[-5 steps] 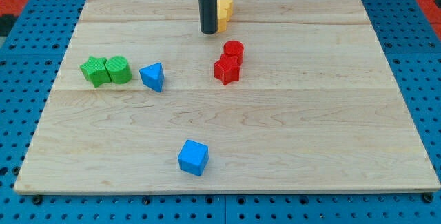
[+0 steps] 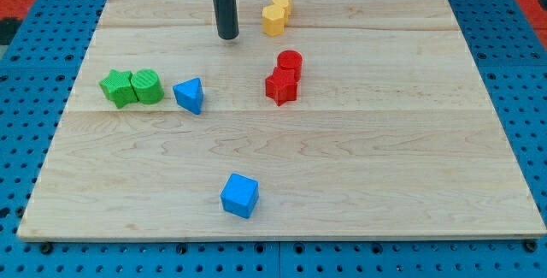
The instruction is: Move the blue triangle down and slightly left
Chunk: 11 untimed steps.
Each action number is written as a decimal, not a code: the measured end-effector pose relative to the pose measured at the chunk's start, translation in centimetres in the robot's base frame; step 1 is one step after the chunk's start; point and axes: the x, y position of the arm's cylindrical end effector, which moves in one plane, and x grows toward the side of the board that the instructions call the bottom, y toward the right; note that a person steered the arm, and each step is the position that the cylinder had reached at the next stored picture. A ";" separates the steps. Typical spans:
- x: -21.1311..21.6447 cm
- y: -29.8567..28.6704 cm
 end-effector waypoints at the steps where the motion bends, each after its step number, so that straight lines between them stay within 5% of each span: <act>1: 1.7 0.0; 5: 20.2 -7.2; 7: 12.2 0.0; 9: 20.0 -7.0; 11: 19.6 -10.4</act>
